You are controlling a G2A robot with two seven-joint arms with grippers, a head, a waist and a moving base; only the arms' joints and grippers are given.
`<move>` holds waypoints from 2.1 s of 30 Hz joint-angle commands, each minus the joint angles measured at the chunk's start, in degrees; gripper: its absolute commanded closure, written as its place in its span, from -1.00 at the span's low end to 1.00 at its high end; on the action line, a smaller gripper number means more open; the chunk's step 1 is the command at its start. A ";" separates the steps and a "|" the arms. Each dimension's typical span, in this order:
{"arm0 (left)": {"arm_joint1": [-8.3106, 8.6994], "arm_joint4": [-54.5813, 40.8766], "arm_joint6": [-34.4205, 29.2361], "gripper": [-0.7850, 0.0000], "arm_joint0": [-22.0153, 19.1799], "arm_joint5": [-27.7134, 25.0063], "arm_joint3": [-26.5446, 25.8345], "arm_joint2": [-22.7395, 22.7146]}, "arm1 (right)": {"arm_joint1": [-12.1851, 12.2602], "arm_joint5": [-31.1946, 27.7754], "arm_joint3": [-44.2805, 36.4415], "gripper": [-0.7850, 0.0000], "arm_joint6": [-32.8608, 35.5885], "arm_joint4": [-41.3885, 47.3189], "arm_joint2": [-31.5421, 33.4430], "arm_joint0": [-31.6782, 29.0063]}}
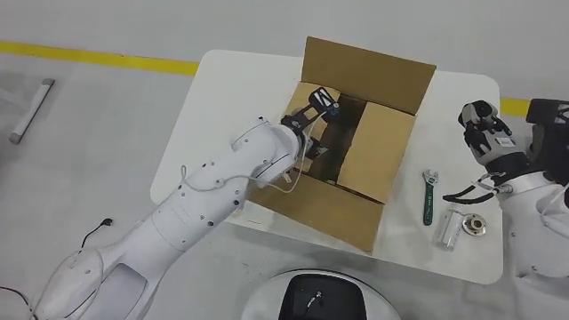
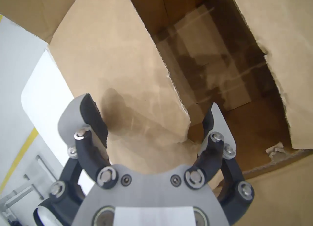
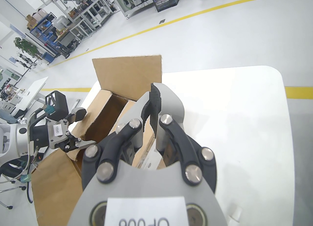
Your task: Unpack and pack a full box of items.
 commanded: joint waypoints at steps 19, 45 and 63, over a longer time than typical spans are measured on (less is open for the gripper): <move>-0.44 12.56 -0.62 1.00 2.05 -3.41 -3.08 -2.45 | 0.07 0.20 -1.06 1.00 0.03 1.58 0.58 -0.43; 1.15 3.47 -0.88 1.00 10.26 6.78 -15.37 -23.88 | -0.23 8.69 6.85 1.00 5.73 4.68 -4.38 -0.85; 2.13 6.51 -3.14 -1.00 14.94 7.00 -17.18 -29.14 | -0.46 7.89 12.71 1.00 7.39 2.29 -13.30 4.26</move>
